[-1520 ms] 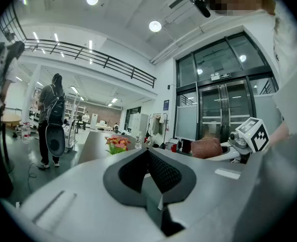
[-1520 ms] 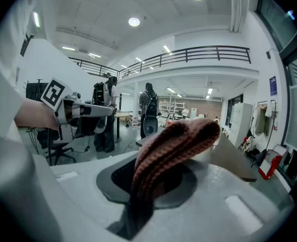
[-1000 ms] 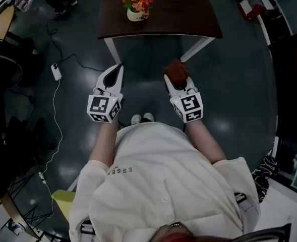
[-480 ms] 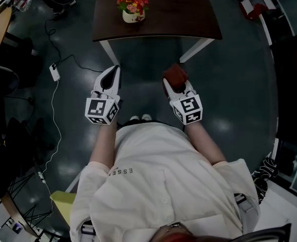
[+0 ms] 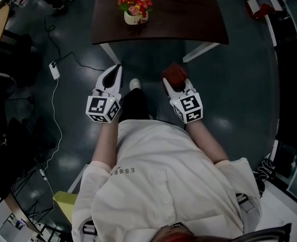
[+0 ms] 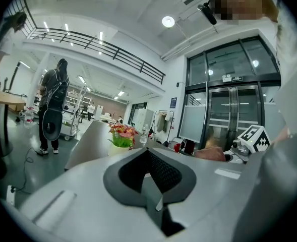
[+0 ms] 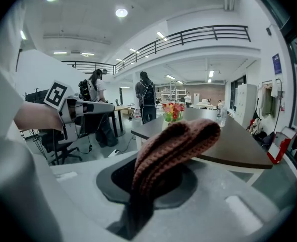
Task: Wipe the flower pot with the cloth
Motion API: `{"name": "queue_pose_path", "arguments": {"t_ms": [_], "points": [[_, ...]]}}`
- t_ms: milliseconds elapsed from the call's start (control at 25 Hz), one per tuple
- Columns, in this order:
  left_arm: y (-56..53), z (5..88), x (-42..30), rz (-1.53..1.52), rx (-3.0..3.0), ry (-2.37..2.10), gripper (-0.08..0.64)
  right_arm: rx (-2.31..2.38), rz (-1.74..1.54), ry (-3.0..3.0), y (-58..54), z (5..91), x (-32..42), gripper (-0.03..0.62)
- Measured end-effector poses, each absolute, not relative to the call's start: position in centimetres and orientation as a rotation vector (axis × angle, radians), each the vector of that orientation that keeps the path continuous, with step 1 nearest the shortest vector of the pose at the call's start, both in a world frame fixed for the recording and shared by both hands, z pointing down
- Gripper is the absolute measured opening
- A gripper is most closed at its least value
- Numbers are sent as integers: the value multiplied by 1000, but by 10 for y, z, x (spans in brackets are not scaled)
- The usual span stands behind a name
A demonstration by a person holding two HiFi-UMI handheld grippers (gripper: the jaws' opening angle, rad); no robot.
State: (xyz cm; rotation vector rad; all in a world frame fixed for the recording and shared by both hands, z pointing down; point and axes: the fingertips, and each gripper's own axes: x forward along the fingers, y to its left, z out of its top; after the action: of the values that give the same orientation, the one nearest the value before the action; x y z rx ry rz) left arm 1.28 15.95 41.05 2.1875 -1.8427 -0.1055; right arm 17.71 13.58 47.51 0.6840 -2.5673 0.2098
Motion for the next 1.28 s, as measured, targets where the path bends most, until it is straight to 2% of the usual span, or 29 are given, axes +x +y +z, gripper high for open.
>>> {"name": "queue_pose_path", "arguments": {"t_ms": [720,1000,1280], "points": [[-28,436,-94,-24,2247,-1677,11,732,209,-2427,-55,500,75,46],[-57,475,-84,37,2221,-1568,11,606,225,-2389,-84,541,42,46],[-100,488,-71,145,2306,-1545,11,283,281,-2452,-67,555,-4,46]]}}
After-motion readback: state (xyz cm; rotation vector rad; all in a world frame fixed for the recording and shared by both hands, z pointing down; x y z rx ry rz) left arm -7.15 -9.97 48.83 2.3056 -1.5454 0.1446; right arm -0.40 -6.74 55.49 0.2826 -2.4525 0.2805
